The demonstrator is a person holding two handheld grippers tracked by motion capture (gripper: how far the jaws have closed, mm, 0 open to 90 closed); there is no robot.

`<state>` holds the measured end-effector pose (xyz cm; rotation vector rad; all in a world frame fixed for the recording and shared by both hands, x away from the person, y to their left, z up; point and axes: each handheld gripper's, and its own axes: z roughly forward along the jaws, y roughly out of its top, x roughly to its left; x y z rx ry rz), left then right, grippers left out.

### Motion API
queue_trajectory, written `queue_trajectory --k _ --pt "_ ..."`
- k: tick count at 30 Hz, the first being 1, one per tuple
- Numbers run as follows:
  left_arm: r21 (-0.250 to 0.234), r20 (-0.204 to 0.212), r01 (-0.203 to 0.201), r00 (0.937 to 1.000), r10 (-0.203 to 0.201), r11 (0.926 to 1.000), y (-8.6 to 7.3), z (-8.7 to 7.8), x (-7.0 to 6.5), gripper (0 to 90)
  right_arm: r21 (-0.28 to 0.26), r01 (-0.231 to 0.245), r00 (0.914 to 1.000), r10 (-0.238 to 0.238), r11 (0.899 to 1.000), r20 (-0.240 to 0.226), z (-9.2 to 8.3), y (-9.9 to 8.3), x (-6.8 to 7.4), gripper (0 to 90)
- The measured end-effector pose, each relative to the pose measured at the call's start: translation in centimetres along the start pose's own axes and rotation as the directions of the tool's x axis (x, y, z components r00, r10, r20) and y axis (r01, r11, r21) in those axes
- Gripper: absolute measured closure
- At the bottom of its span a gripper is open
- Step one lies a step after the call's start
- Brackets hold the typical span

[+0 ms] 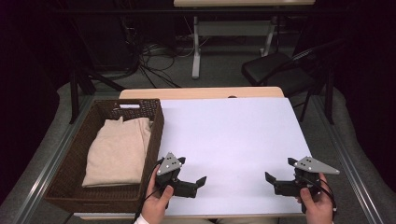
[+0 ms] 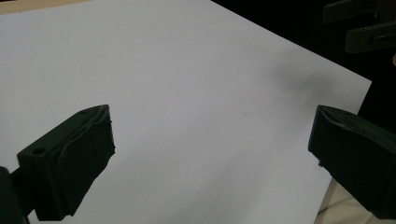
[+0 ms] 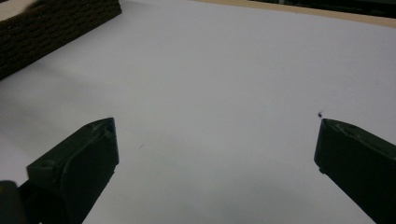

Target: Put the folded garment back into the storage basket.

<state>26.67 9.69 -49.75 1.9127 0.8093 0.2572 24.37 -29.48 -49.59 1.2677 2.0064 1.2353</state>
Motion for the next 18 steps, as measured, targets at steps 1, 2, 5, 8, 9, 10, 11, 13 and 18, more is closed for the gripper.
queue_trajectory --k 1,2,5,8,9,10,11,13,18 --pt "0.000 -0.005 -0.006 1.0000 0.006 1.0000 -0.2 0.0 0.1 0.3 0.004 -0.001 1.0000 0.001 1.000 0.001 0.1 -0.1 0.0 0.0" --pt "0.000 -0.008 -0.008 0.9999 0.008 1.0000 -0.3 0.1 0.1 0.3 0.012 0.003 1.0000 -0.003 1.000 0.002 0.3 -0.3 -0.1 0.0" --pt "0.010 -0.021 -0.011 0.9997 0.011 0.9999 -0.7 0.4 0.3 0.3 0.020 0.003 1.0000 -0.004 1.000 0.004 0.8 -0.7 -0.2 0.0" --pt "0.017 -0.023 -0.004 0.9997 0.005 0.9998 -1.0 0.5 0.5 0.3 0.033 0.005 1.0000 -0.005 0.999 0.005 0.9 -0.8 -0.3 0.0" --pt "0.021 -0.019 0.009 0.9998 -0.008 0.9997 -1.1 0.5 0.5 0.3 0.035 0.008 0.9999 -0.008 0.999 0.009 0.9 -0.8 -0.3 0.0" --pt "0.021 -0.020 0.005 0.9998 -0.005 0.9998 -1.2 0.6 0.6 0.3 0.035 0.004 1.0000 -0.005 0.999 0.009 0.9 -0.9 -0.4 0.0" --pt "0.027 -0.021 0.015 0.9997 -0.015 0.9995 -1.3 0.6 0.6 0.3 0.036 0.004 1.0000 -0.004 0.999 0.005 0.9 -0.9 -0.4 0.0" --pt "0.034 -0.019 0.014 0.9997 -0.014 0.9993 -1.4 0.7 0.7 0.3 0.043 0.001 1.0000 -0.001 0.999 0.008 1.0 -1.0 -0.5 0.0" --pt "0.044 -0.026 0.016 0.9995 -0.015 0.9989 -1.7 1.2 0.8 0.3 0.046 -0.003 0.9999 0.002 0.999 0.011 1.2 -1.1 -0.7 0.0"
